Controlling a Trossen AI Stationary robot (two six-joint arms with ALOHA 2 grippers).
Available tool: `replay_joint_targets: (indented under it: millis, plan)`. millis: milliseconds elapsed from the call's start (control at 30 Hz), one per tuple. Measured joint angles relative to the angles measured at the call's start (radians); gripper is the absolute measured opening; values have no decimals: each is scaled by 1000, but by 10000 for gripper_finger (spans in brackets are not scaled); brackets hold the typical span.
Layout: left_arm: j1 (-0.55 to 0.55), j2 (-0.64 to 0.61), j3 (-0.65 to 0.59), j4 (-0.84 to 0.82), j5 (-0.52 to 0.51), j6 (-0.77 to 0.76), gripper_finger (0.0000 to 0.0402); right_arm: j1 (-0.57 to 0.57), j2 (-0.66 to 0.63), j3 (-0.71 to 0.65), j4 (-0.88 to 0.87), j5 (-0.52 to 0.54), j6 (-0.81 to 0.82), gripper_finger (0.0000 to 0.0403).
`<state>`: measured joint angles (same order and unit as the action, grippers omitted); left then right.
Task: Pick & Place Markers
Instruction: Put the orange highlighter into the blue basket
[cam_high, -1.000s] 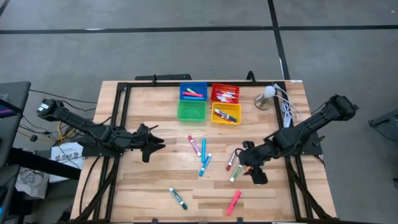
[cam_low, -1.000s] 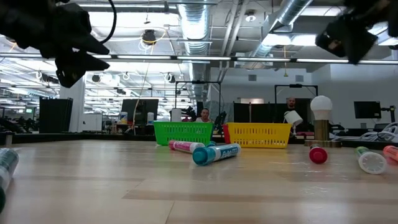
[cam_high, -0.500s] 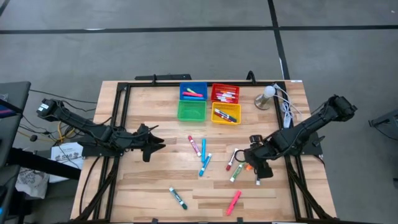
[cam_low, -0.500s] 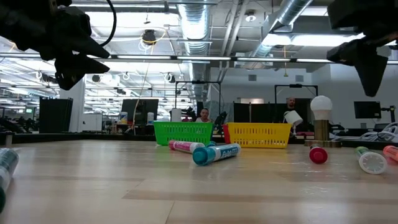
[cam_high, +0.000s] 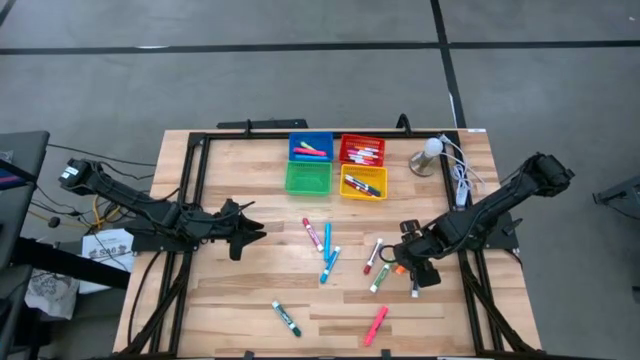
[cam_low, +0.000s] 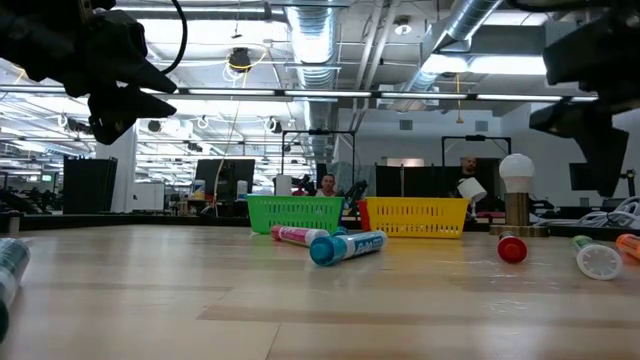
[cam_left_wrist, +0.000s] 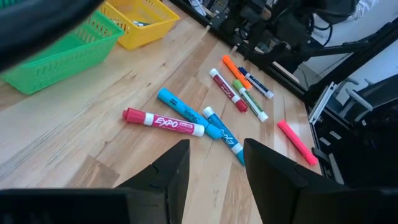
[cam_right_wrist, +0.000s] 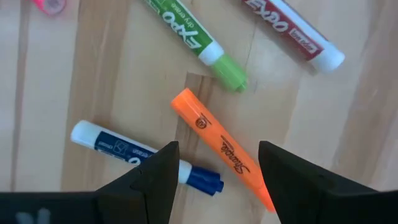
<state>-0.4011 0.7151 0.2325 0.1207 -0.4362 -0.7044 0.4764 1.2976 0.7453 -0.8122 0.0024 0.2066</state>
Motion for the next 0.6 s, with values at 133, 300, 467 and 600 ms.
replay_joint_targets:
  millis: [133, 300, 467, 600]
  plan:
    - [0, 0, 0, 0, 0, 0, 149, 0, 0, -35, 33, -2, -5, 209]
    - [0, 0, 0, 0, 0, 1, 149, 0, 0, -58, 63, -2, 2, 209]
    - [0, 0, 0, 2, 0, 51, 149, 0, 0, -75, 91, 1, 11, 209]
    - [0, 0, 0, 8, 0, 95, 149, 0, 0, -121, 155, 2, 23, 209]
